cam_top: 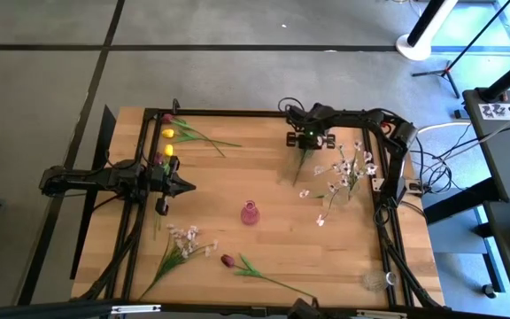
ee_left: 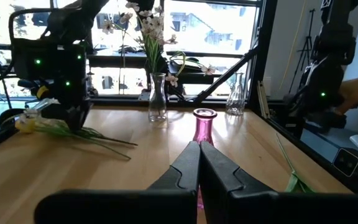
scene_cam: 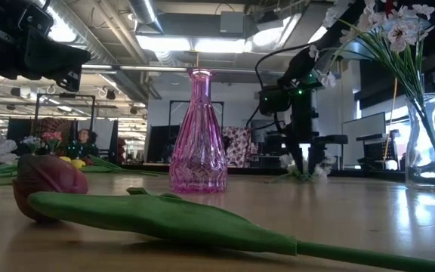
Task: Sort flowers into vase by color
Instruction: Put the top white flowers into the top transparent vase
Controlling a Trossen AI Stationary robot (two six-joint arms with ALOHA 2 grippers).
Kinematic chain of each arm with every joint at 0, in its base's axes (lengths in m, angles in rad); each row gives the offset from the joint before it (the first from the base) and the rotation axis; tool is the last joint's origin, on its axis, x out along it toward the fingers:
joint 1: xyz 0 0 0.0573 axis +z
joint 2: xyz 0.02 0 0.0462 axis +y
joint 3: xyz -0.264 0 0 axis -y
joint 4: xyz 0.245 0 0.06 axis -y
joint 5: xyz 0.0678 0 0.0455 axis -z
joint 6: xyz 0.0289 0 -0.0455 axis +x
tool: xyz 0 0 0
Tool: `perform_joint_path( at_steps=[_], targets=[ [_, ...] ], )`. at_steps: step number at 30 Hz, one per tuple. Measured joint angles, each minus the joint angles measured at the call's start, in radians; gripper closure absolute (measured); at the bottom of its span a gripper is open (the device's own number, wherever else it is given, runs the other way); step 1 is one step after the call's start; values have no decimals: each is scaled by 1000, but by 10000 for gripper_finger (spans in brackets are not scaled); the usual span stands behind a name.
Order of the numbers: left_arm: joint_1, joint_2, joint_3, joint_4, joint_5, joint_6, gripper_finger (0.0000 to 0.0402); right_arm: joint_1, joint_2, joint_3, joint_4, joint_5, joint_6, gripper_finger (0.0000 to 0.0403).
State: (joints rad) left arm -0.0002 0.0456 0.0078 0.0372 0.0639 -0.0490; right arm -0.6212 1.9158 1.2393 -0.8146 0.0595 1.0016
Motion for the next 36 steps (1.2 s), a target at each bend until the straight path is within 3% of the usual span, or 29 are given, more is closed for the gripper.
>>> perform_joint_path(
  at_steps=[3,5,9,13,19,22,31,36],
  targets=[
    [0,0,0,0,0,0,401,11,-8,27,-8,2,-31,378],
    [0,0,0,0,0,0,401,22,-28,51,-13,21,-58,393],
    [0,0,0,0,0,0,401,57,-90,125,-51,51,-73,381],
    [0,0,0,0,0,0,401,94,-165,209,-68,87,-100,395],
    [0,0,0,0,0,0,401,154,-257,317,-88,158,-241,389],
    [0,0,0,0,0,0,401,176,-276,340,-111,76,-383,393],
    [0,0,0,0,0,0,401,274,-290,344,-108,26,-477,384],
    [0,0,0,0,0,0,401,359,-355,343,69,37,-614,397]
  ],
)
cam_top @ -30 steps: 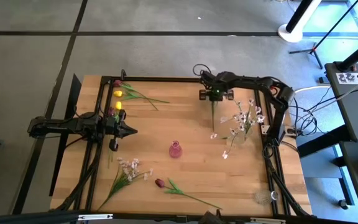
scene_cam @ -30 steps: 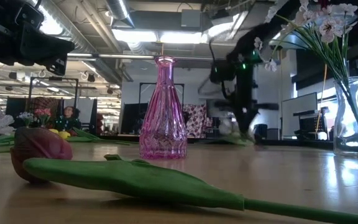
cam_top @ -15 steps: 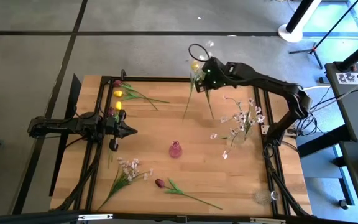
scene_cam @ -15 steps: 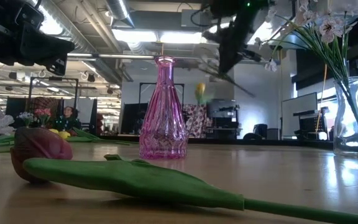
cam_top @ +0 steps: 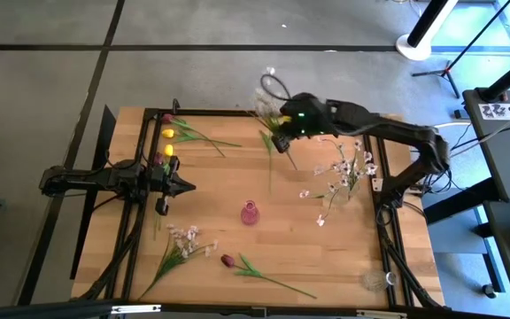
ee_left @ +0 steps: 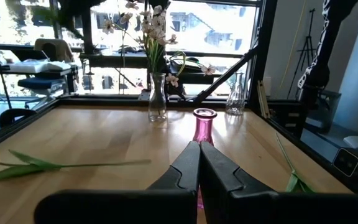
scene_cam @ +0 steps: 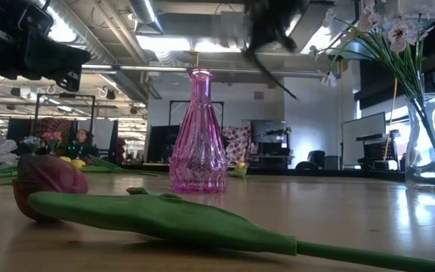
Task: Sort flowers into vase by color
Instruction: Put the top white flowers into the top transparent vase
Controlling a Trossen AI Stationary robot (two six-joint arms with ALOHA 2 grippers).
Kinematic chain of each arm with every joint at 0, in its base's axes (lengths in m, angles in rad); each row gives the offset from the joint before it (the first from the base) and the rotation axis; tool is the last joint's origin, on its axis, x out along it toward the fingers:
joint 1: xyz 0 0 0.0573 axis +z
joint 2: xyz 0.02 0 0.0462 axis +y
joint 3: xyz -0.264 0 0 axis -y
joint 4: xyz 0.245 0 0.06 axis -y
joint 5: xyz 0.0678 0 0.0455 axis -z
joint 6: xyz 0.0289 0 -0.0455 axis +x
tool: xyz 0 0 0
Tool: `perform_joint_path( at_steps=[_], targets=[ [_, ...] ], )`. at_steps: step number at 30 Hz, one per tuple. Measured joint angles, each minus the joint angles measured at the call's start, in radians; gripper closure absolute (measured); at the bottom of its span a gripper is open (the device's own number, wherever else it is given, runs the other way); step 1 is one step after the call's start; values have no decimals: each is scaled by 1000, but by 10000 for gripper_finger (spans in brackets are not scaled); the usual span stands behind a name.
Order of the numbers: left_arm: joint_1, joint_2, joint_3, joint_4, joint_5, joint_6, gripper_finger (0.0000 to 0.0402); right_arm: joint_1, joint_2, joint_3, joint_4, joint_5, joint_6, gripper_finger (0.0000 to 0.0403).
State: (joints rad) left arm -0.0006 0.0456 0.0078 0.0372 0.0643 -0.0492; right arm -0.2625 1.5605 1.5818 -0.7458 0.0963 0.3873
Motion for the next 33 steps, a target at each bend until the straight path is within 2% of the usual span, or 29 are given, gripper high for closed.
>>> perform_joint_path(
  at_steps=[4,10,15,20,27,33],
  targets=[
    [0,0,0,0,0,0,401,103,-124,2,149,-18,-184,392],
    [0,0,0,0,0,0,401,294,-321,-41,162,-33,-298,398],
    [0,0,0,0,0,0,401,463,-459,-189,182,-129,-344,397],
    [0,0,0,0,0,0,401,602,-626,-406,277,-203,-398,397],
    [0,0,0,0,0,0,401,656,-919,-654,285,-186,-470,399],
    [0,0,0,0,0,0,401,656,-1219,-746,207,-134,-536,400]
  ],
)
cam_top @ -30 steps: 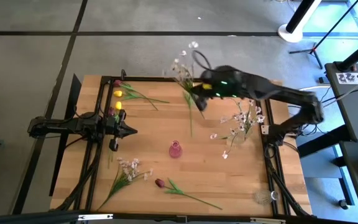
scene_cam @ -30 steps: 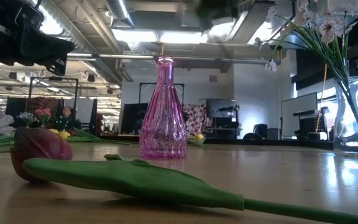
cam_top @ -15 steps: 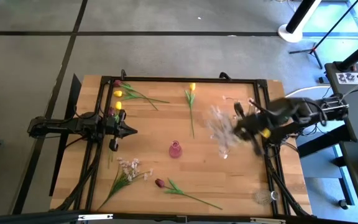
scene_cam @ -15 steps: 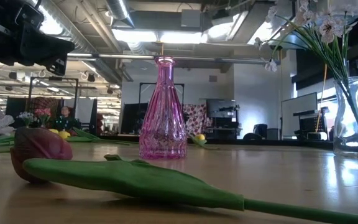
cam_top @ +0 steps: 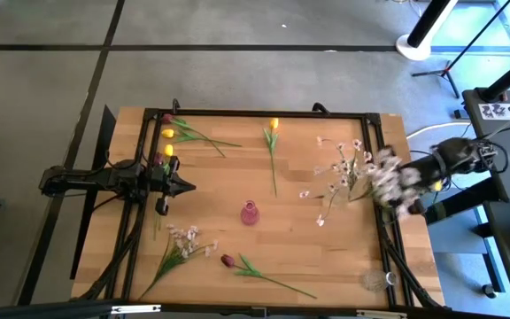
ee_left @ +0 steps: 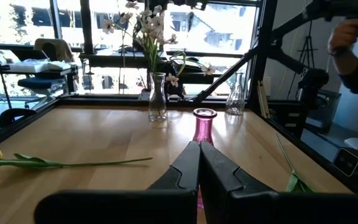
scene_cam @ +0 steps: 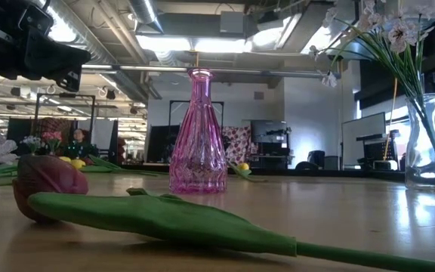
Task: Sort flowers into vase by color
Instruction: Put the top white flowers into the top transparent vase
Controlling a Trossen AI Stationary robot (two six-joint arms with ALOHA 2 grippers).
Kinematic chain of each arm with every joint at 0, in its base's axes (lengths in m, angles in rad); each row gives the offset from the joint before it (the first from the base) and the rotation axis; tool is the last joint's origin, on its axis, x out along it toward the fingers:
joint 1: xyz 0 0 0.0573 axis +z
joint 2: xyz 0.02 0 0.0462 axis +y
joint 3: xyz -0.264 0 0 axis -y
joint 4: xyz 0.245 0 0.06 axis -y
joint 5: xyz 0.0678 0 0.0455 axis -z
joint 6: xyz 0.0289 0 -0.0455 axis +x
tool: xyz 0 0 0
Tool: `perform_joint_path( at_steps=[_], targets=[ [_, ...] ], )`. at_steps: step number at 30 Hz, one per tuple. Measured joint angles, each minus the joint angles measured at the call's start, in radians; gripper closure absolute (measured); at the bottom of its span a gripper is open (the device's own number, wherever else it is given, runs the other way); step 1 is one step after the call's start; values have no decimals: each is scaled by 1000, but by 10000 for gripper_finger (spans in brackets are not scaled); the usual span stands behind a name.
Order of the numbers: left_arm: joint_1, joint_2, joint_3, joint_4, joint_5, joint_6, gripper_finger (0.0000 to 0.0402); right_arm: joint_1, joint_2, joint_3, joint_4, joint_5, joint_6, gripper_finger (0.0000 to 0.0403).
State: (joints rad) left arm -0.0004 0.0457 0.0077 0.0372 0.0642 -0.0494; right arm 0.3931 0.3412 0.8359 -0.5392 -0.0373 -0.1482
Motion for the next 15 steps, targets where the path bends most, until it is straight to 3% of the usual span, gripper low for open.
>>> perform_joint_path(
  at_steps=[7,11,15],
  targets=[
    [0,0,0,0,0,0,401,0,-193,-60,-119,155,-39,400],
    [0,0,0,0,0,0,401,-1,-239,-108,-129,252,-57,400],
    [0,0,0,0,0,0,401,-1,-268,-138,-146,273,-25,400]
  ],
)
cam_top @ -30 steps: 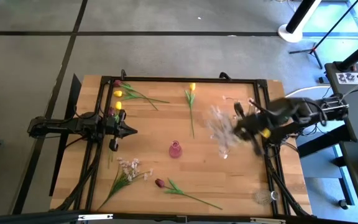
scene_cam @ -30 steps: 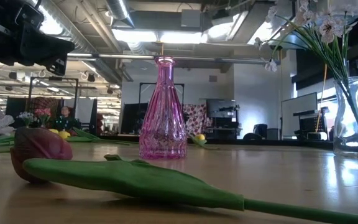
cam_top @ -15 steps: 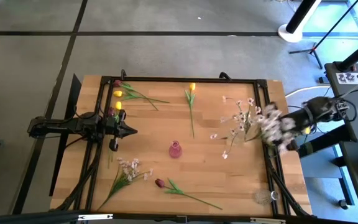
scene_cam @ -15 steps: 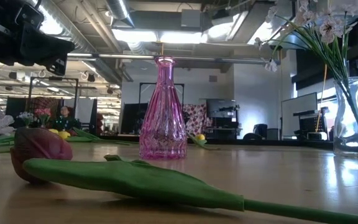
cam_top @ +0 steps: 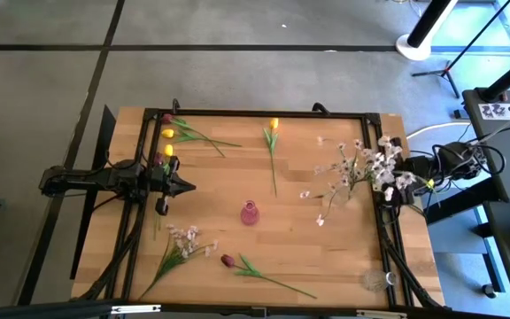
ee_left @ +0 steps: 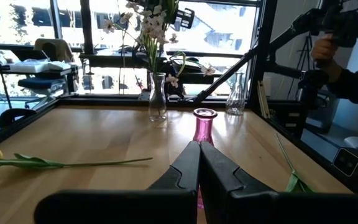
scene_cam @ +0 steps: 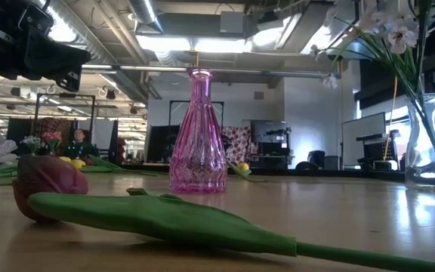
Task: Sort flowers into vase by color
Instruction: Put the top white flowers into the top transparent vase
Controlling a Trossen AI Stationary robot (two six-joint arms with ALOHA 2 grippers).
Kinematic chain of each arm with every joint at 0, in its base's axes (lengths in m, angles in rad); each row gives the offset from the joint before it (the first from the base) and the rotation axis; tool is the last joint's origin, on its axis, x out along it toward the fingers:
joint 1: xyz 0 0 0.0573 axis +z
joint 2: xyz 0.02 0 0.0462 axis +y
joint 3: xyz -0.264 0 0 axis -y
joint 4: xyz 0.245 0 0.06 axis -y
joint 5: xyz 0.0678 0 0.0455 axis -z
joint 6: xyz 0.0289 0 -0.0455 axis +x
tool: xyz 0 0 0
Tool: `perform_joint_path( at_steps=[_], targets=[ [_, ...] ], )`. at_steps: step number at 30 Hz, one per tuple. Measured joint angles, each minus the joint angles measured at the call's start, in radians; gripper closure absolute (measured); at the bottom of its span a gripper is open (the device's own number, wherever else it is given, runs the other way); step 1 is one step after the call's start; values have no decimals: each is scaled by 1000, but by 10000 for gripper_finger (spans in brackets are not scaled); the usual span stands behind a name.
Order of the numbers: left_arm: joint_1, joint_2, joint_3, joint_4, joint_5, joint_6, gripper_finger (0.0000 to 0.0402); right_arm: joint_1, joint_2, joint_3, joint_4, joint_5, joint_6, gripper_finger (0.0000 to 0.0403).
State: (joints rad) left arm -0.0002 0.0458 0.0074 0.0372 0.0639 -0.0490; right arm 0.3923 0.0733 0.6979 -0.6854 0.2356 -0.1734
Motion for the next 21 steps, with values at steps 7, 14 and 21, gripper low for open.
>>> perform_joint_path(
  at_steps=[7,14,21],
  targets=[
    [0,0,0,0,0,0,401,0,-35,-28,16,9,62,400],
    [0,0,0,0,0,0,401,0,-35,38,28,103,37,400],
    [0,0,0,0,0,0,401,0,-35,57,-74,37,122,400]
  ],
)
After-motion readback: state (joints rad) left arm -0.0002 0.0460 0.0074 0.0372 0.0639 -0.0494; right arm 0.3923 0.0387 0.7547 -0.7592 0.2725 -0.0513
